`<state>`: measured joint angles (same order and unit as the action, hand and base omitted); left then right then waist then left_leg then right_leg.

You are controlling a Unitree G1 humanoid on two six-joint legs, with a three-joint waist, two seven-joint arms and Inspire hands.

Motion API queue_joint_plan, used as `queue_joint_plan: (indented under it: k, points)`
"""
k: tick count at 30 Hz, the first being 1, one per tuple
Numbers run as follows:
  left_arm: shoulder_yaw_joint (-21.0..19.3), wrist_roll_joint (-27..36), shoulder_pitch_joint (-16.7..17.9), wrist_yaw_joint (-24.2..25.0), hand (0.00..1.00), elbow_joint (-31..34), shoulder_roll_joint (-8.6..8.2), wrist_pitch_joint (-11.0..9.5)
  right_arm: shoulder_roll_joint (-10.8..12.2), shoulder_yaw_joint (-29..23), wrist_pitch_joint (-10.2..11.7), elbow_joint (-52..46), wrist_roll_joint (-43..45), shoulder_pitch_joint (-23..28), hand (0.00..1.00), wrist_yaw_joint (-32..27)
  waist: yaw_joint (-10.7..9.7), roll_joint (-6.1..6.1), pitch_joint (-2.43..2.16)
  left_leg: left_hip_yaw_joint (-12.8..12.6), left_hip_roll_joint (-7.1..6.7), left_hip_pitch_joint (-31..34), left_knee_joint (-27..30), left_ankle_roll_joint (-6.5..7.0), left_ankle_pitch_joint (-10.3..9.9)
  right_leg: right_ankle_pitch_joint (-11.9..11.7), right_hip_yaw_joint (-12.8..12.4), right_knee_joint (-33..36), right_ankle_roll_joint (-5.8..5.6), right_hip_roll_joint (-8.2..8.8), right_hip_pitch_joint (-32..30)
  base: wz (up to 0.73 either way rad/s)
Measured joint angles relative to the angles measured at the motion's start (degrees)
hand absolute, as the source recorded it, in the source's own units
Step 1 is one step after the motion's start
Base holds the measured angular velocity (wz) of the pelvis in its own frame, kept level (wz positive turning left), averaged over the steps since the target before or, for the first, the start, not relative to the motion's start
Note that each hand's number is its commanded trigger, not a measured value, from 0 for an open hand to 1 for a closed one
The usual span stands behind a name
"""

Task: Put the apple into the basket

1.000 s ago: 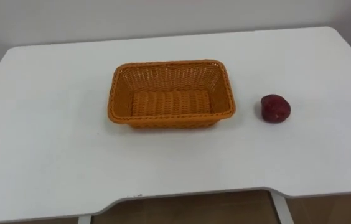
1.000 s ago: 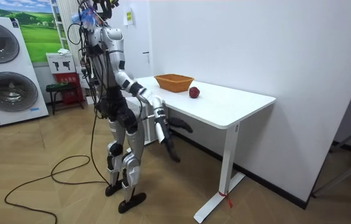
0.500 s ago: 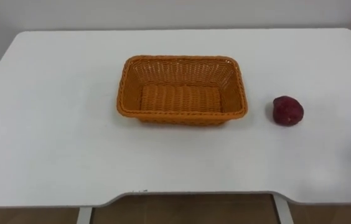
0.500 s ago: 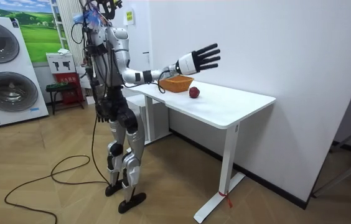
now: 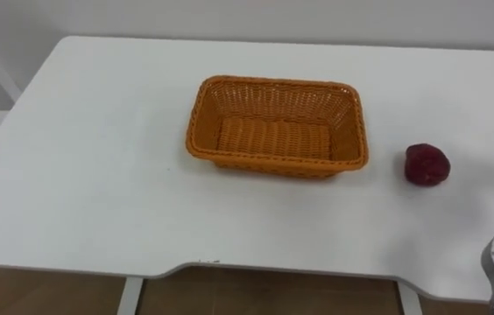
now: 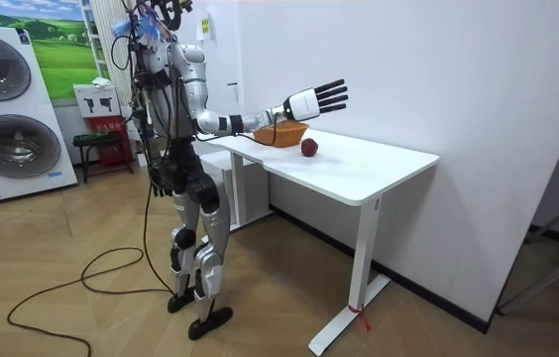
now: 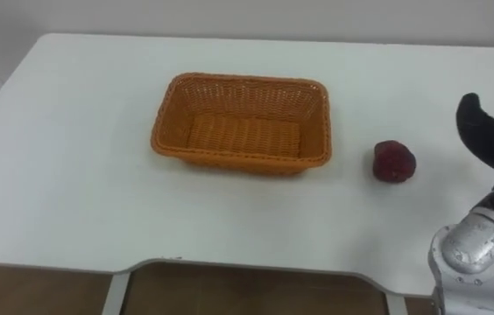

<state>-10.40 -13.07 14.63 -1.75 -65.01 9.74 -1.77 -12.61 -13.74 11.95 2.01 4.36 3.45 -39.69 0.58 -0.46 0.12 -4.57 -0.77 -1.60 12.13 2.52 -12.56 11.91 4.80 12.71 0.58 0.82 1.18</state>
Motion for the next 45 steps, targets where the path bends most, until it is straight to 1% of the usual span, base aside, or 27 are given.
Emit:
queue_joint_plan:
  k: [3,4,5,8,11,12,14,16,19,22,28,30,32,35,38,39,40,41,42,43,45]
  points:
    - [-0.02,-0.03,-0.27,1.10,0.00,0.03,0.07,0.00,0.00,1.34,0.01,0.11,0.95,0.00,0.00,1.88,0.01,-0.48,-0.01,0.00,0.01,-0.01,-0.07,-0.01,0.01,0.00,0.00,-0.12,0.00,-0.02,0.00,0.00]
    - [-0.01,-0.02,-0.54,1.38,0.00,0.04,0.07,-0.05,-0.01,1.55,0.30,0.61,1.38,0.02,0.00,2.44,0.06,-0.65,-0.05,0.01,0.02,-0.03,-0.13,-0.01,0.01,-0.01,0.01,-0.19,0.01,-0.01,0.02,0.00]
    - [-0.04,0.03,-0.58,1.38,0.00,0.24,0.10,-0.11,-0.02,1.88,0.77,1.91,1.75,0.03,0.00,2.85,0.29,-0.87,-0.21,0.01,0.02,-0.12,-0.29,-0.01,0.01,-0.01,-0.10,-0.21,0.01,-0.02,0.02,0.00]
    - [-0.03,0.04,-0.58,1.38,0.00,0.71,0.14,-0.18,-0.03,2.59,0.70,4.07,1.85,0.04,0.00,4.82,0.44,-1.02,-0.30,0.01,0.00,-0.14,-0.43,-0.01,0.02,-0.02,-0.12,-0.31,0.00,0.01,0.01,0.00]
    - [0.10,0.44,-0.62,1.37,0.00,0.89,0.24,-0.18,-0.03,4.22,0.55,6.67,2.74,0.21,0.00,7.56,0.58,-0.78,-0.27,0.02,0.07,-0.08,-0.46,0.00,0.02,-0.46,-0.06,-1.23,0.02,-0.09,0.67,0.00]
    - [0.34,0.81,-0.72,1.45,0.00,0.91,0.22,-0.18,-0.02,4.90,0.46,7.83,2.73,0.25,0.00,8.85,0.59,-0.63,-0.17,0.04,0.07,-0.06,-0.46,0.00,0.02,-0.55,0.00,-1.43,0.02,-0.08,0.84,0.00]
    - [0.50,1.10,-0.87,2.41,0.00,0.94,0.18,-0.18,-0.01,5.85,-0.43,8.75,2.72,0.51,0.00,11.94,0.60,-0.28,-0.05,0.05,0.04,0.02,-0.46,0.01,0.02,-0.60,0.01,-1.47,-0.01,-0.04,0.81,0.00]
    - [0.41,1.08,-0.86,2.54,0.00,0.93,0.19,-0.16,-0.02,5.85,-0.82,9.18,2.71,0.53,0.00,13.72,0.81,-0.09,-0.05,0.04,0.03,0.04,-0.46,0.01,0.03,-0.64,-0.01,-1.50,-0.05,-0.03,0.80,0.00]
    - [0.42,1.05,-0.85,2.75,0.00,0.94,0.20,-0.16,-0.13,5.78,-0.85,11.42,2.60,0.47,0.00,15.97,1.03,-0.16,-0.14,0.14,0.06,0.06,-0.45,0.01,0.03,-0.84,0.15,-1.93,-0.04,-0.07,1.08,0.00]
    - [0.45,1.05,-0.66,3.17,0.00,0.91,0.21,-0.16,-0.77,5.79,-1.02,13.67,2.44,0.46,0.00,17.82,1.19,-0.16,-0.14,0.21,0.03,0.11,-0.45,0.02,0.03,-0.92,0.23,-1.97,-0.08,-0.04,1.11,0.01]
    - [0.45,1.07,-0.59,3.41,0.00,0.89,0.25,-0.18,-1.02,5.78,-1.22,16.00,2.24,0.38,0.00,20.63,1.23,-0.32,-0.12,0.22,0.04,0.06,-0.45,0.03,0.04,-0.92,0.04,-1.96,-0.08,-0.01,1.14,0.00]
    - [0.45,1.07,-0.62,3.41,0.00,0.86,0.32,-0.20,-1.24,5.78,-1.19,16.84,2.03,0.17,0.00,21.47,1.23,-0.43,-0.05,0.23,0.04,-0.09,-0.46,0.03,0.04,-0.92,0.02,-2.00,-0.08,0.00,1.33,0.00]
    - [0.49,1.03,-0.64,3.41,0.00,0.80,0.39,-0.21,-1.52,5.77,-1.25,19.78,2.06,-0.32,0.00,22.63,1.16,-0.68,0.05,0.31,0.04,-0.63,-0.54,0.03,0.04,-0.92,0.07,-2.10,-0.08,0.01,1.90,0.00]
    - [0.46,1.02,-0.63,3.43,0.00,0.62,0.40,-0.21,-1.58,5.77,-1.54,20.35,2.12,-0.31,0.00,23.72,1.30,-0.70,0.19,0.32,0.03,-0.58,-0.52,0.03,0.04,-0.92,0.10,-2.08,-0.08,0.02,1.90,0.00]
    - [0.09,0.08,-0.56,3.76,0.00,0.50,0.53,-0.16,-1.89,5.63,-1.54,20.94,2.85,-0.32,0.00,24.37,1.29,-0.69,0.20,0.32,0.03,-0.54,-0.44,0.03,0.04,-0.92,0.18,-2.04,-0.08,0.04,1.87,0.00]
    - [0.01,-0.05,-0.56,3.83,0.00,0.51,0.54,-0.15,-1.98,5.63,-1.56,21.21,2.89,-0.33,0.07,24.40,1.30,-0.69,0.20,0.32,0.03,-0.54,-0.43,0.03,0.04,-0.92,0.18,-2.02,-0.08,0.04,1.87,0.00]
    - [-0.19,-0.05,-0.55,4.00,0.00,0.50,0.54,-0.06,-2.12,5.63,-1.60,21.87,2.95,-0.40,0.20,24.49,1.36,-0.71,0.20,0.32,0.03,-0.54,-0.43,0.03,0.04,-0.92,0.24,-1.98,-0.08,0.07,1.86,0.00]
    - [-0.31,-0.11,-0.53,4.19,0.00,0.50,0.54,0.10,-2.37,5.61,-1.82,22.27,2.79,-0.44,0.67,24.89,1.46,-0.71,0.20,0.33,0.02,-0.52,-0.40,0.03,0.04,-0.92,0.36,-1.96,-0.08,0.09,1.85,0.00]
    - [-0.44,-0.17,-0.52,4.34,0.00,0.50,0.54,0.20,-2.51,5.61,-1.94,22.35,2.73,-0.45,0.87,25.01,1.45,-0.72,0.20,0.32,0.02,-0.54,-0.39,0.03,0.04,-0.92,0.36,-1.96,-0.08,0.08,1.85,0.00]
    - [-0.67,-0.27,-0.51,4.67,0.00,0.50,0.55,0.40,-2.80,5.61,-2.03,22.77,2.67,-0.67,1.00,25.36,1.58,-0.73,0.18,0.32,0.03,-0.58,-0.39,0.03,0.04,-0.92,0.33,-1.96,-0.08,0.06,1.87,0.00]
    - [-0.72,-0.55,-0.48,4.84,0.00,0.50,0.56,0.61,-3.54,5.56,-2.06,24.83,2.35,-1.78,1.00,26.13,1.56,-0.82,0.16,0.31,0.03,-0.65,-0.39,0.03,0.04,-0.92,0.39,-1.94,-0.08,0.16,1.88,0.00]
